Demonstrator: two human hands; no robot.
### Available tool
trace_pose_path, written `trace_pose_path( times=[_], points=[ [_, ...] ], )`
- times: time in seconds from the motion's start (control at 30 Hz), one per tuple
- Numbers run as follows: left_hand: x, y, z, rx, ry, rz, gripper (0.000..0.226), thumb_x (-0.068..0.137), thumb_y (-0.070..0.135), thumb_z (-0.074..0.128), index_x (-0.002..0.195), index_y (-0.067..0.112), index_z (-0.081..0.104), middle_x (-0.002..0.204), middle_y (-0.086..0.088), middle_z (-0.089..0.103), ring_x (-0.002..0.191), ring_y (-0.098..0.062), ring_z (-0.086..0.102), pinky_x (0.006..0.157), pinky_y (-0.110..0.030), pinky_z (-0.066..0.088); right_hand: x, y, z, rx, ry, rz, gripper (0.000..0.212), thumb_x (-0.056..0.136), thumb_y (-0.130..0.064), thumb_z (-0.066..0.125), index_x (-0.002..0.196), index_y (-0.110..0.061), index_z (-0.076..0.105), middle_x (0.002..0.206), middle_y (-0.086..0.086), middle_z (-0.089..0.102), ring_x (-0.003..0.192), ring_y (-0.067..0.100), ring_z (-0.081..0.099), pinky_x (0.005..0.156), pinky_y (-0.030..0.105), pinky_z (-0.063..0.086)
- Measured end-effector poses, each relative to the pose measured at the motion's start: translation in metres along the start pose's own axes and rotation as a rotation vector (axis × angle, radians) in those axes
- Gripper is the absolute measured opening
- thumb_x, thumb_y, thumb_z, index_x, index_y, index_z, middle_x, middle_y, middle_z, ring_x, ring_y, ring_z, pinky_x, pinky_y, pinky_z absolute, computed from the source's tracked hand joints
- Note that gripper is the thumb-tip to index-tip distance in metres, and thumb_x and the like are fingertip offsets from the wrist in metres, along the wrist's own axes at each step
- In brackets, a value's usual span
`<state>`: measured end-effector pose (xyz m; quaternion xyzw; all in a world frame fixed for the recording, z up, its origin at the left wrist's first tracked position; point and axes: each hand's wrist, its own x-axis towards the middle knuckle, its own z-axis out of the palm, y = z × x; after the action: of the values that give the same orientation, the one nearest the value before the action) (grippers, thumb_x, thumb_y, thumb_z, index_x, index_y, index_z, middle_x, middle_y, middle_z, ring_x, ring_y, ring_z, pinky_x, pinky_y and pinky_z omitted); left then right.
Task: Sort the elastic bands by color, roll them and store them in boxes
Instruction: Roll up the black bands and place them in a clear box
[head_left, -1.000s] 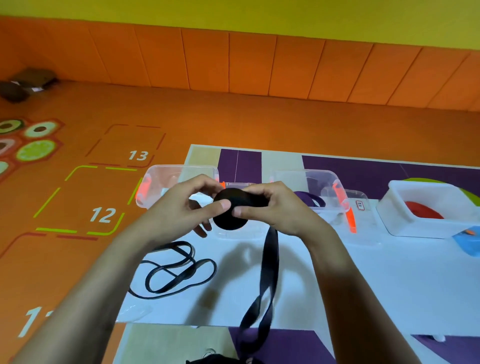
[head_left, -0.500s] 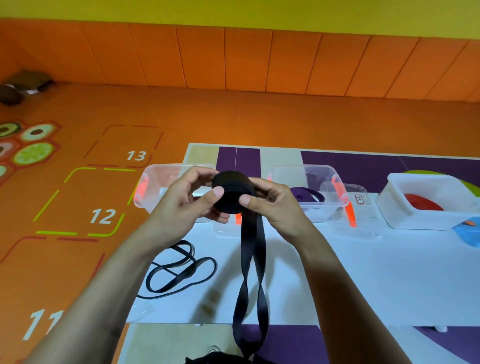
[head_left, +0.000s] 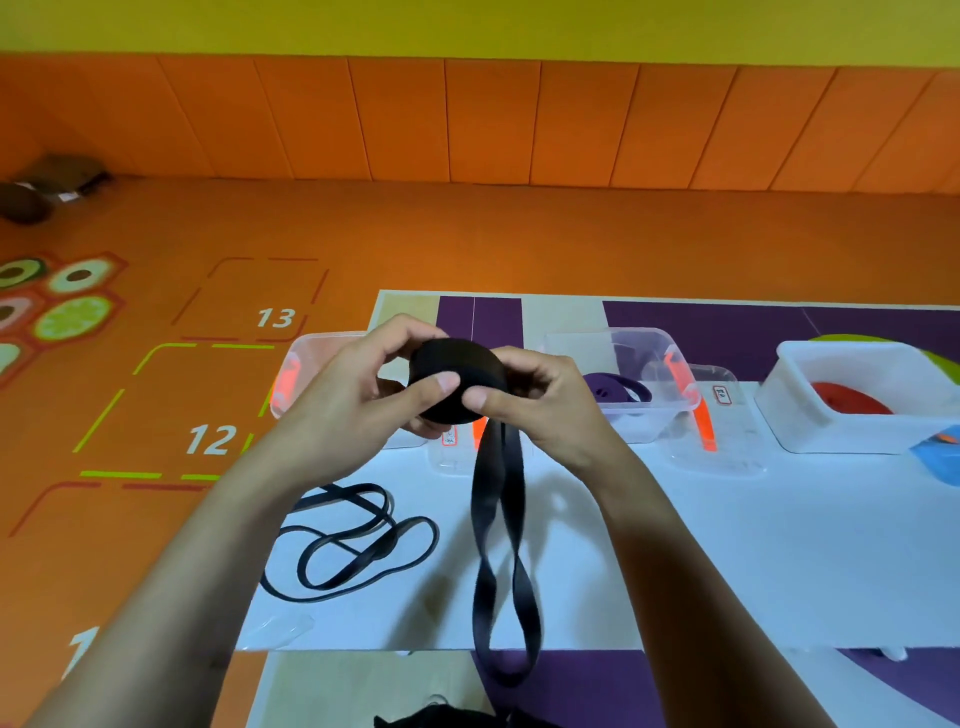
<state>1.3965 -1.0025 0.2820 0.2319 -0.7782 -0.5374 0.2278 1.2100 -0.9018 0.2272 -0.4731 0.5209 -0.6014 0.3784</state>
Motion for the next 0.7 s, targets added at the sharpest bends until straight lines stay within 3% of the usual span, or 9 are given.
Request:
trace_pose_path(
  times=[0.1,0.3,0.4,0.47,0.57,0.7],
  points=[
    [-0.001,0.003,0.006,-0.155,0.070,0.011,0.024,0.092,0.020,0.062,0.114,0.011,0.057,0.113,-0.020,0.064,0.080,-0.035,0.076,0.069,-0.040,0.063,-0.006,0.004,-0.001,0.060,-0.053,0.033,0.022,0.089,-0.014,0.073,0.109,-0.019,0.075,0.095,0.000,0.073,0.091,0.013,0.065,0.088,0.029,0.052],
    [-0.006,0.002,0.017,-0.362,0.082,-0.122,0.022,0.093,0.024,0.059,0.112,0.014,0.052,0.118,-0.016,0.068,0.084,-0.049,0.074,0.078,-0.056,0.062,-0.003,-0.001,-0.005,0.070,0.014,-0.002,0.025,0.086,-0.010,0.078,0.111,-0.009,0.076,0.101,0.011,0.077,0.096,0.020,0.070,0.090,0.032,0.055],
    [-0.009,0.005,0.009,-0.131,0.055,-0.135,0.023,0.096,0.026,0.060,0.112,0.011,0.052,0.119,-0.011,0.064,0.078,-0.038,0.076,0.065,-0.048,0.063,-0.003,-0.009,-0.009,0.018,0.008,-0.004,0.022,0.083,-0.006,0.081,0.105,-0.005,0.076,0.090,0.020,0.073,0.086,0.023,0.069,0.086,0.040,0.059],
    [-0.008,0.009,-0.003,0.082,0.012,-0.109,0.034,0.087,0.040,0.066,0.109,0.017,0.056,0.114,-0.002,0.064,0.073,-0.031,0.074,0.061,-0.044,0.062,-0.003,-0.018,-0.008,-0.037,-0.037,0.014,0.021,0.084,-0.006,0.081,0.104,-0.008,0.077,0.082,0.009,0.071,0.078,0.018,0.066,0.079,0.041,0.060],
    [-0.006,0.012,-0.018,0.212,-0.033,-0.082,0.035,0.085,0.049,0.066,0.113,0.027,0.064,0.102,-0.001,0.068,0.069,-0.029,0.075,0.071,-0.050,0.062,-0.003,-0.028,-0.004,-0.123,-0.111,0.024,0.023,0.084,-0.008,0.082,0.105,-0.016,0.077,0.078,-0.010,0.071,0.073,0.005,0.064,0.071,0.021,0.052],
    [-0.004,0.007,-0.021,0.235,-0.019,-0.009,0.030,0.094,0.045,0.065,0.121,0.032,0.065,0.105,-0.001,0.071,0.078,-0.027,0.077,0.080,-0.053,0.061,-0.001,-0.031,-0.004,-0.179,-0.077,0.023,0.022,0.084,-0.019,0.084,0.105,-0.021,0.077,0.084,-0.001,0.072,0.078,0.010,0.064,0.075,0.026,0.052]
  ],
)
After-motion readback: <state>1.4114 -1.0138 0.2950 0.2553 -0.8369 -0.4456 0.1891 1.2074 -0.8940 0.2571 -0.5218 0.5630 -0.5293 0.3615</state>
